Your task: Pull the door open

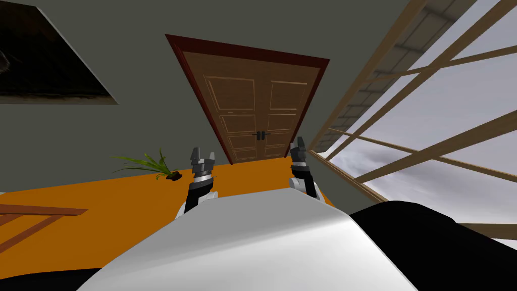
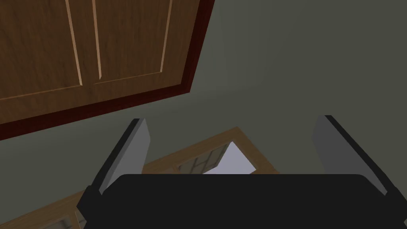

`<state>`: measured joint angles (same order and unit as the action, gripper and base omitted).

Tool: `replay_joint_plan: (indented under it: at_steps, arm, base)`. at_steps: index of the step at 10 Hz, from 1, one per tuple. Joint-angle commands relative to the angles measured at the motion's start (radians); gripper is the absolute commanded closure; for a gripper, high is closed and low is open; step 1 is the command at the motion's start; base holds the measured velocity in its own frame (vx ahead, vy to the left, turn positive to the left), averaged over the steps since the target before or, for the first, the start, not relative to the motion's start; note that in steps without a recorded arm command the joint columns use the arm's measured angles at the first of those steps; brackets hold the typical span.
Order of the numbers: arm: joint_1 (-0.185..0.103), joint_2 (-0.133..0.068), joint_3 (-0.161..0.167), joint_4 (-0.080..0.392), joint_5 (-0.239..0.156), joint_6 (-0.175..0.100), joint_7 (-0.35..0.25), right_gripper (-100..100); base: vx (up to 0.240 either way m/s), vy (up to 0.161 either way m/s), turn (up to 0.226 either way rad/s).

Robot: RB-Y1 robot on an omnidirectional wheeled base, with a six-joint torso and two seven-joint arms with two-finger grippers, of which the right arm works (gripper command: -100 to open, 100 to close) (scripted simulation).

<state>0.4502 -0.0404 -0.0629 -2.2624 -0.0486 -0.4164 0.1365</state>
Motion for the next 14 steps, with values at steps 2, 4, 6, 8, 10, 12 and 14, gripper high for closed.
replay_joint_plan:
  at_steps: [2, 4, 6, 8, 10, 12, 14]
  arm:
    - [-0.011, -0.012, -0.004, 0.039, 0.009, 0.004, -0.025, -100]
    - [-0.019, -0.020, -0.008, 0.070, 0.015, 0.007, -0.044, -100]
    - [-0.030, -0.030, -0.012, 0.106, 0.023, 0.011, -0.068, -100]
    - [-0.041, -0.041, -0.017, 0.149, 0.033, 0.015, -0.094, -100]
    - [-0.055, -0.053, -0.022, 0.197, 0.043, 0.020, -0.125, -100]
    - [-0.064, -0.061, -0.026, 0.231, 0.051, 0.023, -0.147, -100]
    - [-0.074, -0.069, -0.030, 0.267, 0.059, 0.027, -0.169, -100]
  base:
    - [0.133, -0.013, 0.037]
    - [0.185, -0.001, 0.040]
    - [0.160, -0.006, 0.040]
    - [0.146, -0.009, 0.049]
    - [0.129, -0.011, 0.056]
    - [0.110, -0.024, 0.038]
    - [0.101, -0.003, 0.031]
